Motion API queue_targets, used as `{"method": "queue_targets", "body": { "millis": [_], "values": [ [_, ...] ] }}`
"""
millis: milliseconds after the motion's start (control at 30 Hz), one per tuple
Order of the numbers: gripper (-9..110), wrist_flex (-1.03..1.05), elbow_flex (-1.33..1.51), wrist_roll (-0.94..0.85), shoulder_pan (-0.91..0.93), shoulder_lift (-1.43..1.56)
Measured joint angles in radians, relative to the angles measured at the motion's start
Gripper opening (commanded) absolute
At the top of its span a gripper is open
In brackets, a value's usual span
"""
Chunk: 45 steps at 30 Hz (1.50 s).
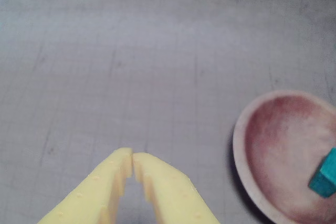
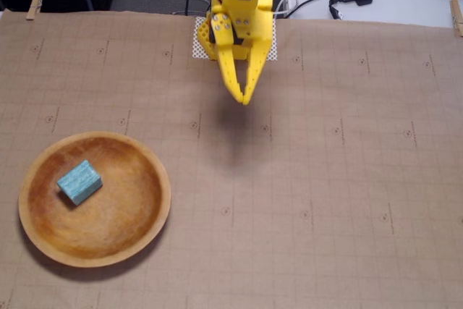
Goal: Grasp a blue block and put it in the bowl.
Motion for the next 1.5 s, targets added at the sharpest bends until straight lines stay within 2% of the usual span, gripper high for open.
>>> {"method": "queue_targets", "body": {
  "millis": [367,900,1067,1500],
  "values": [
    [-2,0.025,0.293,0.0,0.002,0.163],
    [-3,0.417,0.423,0.002,0.005,0.41],
    [-3,0.505,0.423,0.052,0.005,0.423],
    [-2,0.574,0.423,0.066,0.005,0.423]
  ]
}}
